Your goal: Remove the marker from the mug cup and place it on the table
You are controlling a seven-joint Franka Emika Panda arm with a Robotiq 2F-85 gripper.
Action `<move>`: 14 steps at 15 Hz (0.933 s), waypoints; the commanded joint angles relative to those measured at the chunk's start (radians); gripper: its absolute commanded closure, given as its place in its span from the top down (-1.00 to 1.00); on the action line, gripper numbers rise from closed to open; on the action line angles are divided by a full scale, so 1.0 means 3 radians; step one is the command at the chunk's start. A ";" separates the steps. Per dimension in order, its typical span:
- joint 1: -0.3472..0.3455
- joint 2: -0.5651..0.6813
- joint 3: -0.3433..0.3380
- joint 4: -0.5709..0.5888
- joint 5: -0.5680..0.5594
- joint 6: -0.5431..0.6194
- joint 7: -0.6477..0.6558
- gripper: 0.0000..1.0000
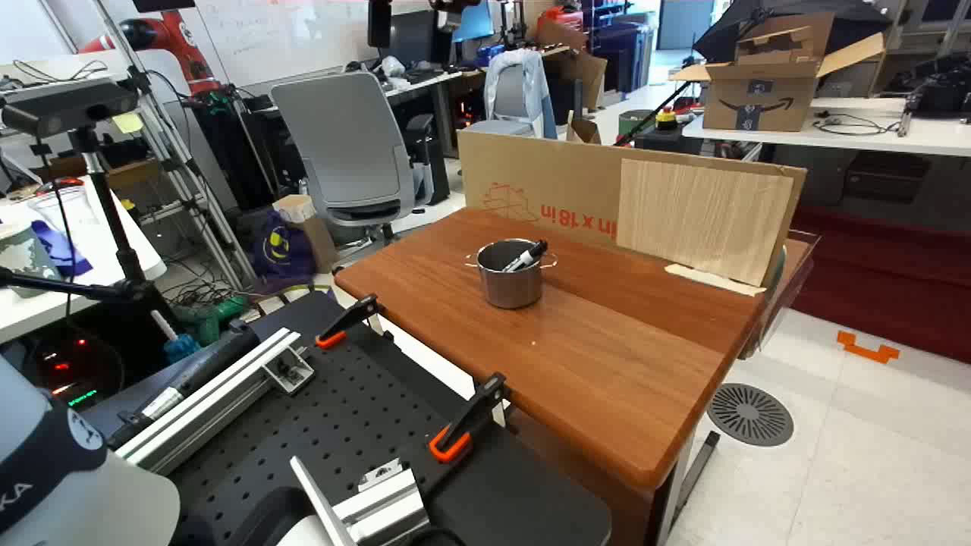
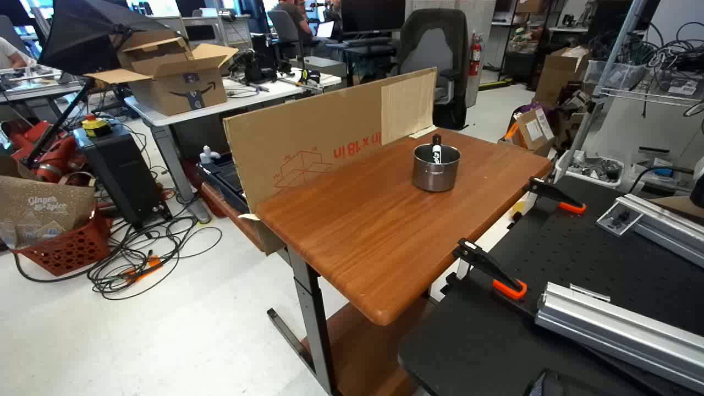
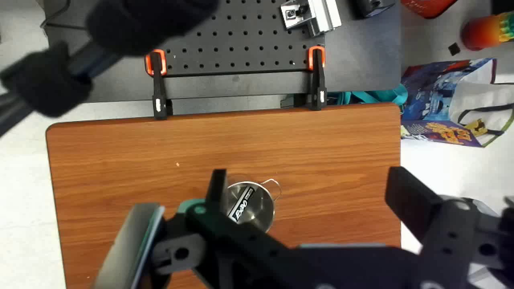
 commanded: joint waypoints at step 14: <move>-0.0053 0.0412 0.0061 -0.0114 0.0357 0.0753 0.0167 1.00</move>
